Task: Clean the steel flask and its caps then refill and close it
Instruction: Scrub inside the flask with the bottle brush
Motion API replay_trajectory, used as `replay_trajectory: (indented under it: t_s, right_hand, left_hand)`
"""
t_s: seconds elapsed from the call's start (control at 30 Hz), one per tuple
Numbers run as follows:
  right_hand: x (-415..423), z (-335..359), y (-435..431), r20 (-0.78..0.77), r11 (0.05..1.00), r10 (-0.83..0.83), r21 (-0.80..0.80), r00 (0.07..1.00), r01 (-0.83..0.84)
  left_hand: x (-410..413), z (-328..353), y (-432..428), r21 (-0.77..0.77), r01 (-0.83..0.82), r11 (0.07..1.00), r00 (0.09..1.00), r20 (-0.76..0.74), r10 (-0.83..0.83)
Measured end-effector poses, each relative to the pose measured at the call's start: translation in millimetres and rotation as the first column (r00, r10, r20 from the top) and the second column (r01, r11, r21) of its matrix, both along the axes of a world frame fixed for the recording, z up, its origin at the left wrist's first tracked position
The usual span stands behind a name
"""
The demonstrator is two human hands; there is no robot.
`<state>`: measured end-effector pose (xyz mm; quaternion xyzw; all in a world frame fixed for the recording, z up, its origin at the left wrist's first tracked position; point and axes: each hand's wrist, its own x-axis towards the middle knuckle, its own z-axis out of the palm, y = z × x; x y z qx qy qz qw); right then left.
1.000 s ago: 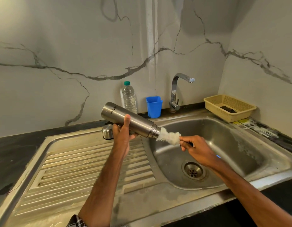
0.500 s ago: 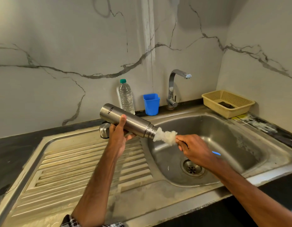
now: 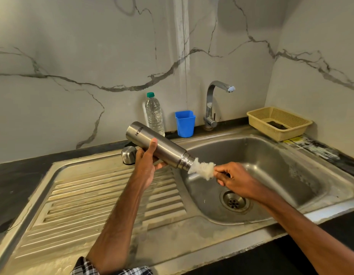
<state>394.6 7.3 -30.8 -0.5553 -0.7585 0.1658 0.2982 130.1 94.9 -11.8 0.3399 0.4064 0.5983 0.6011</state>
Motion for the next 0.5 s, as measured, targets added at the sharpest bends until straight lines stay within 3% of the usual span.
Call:
replay_trajectory:
  t_s: [0.13,0.3,0.5]
  right_hand:
    - [-10.8,-2.7,-3.4,-0.007,0.977,-0.128,0.170,0.992,0.127]
    - [-5.6,9.6,-3.4,-0.395,0.971,0.021,-0.212,0.918,-0.113]
    - [15.9,3.3,1.8,-0.153,0.994,-0.054,-0.097,0.987,0.040]
  left_hand:
    - [6.1,0.2,-1.9,0.010,-0.017,1.000,0.998,0.061,0.017]
    - [13.9,4.4,-5.0,0.059,0.097,0.993,0.995,-0.022,-0.096]
    - [14.3,9.3,2.0,0.061,0.007,0.998,0.999,0.052,-0.010]
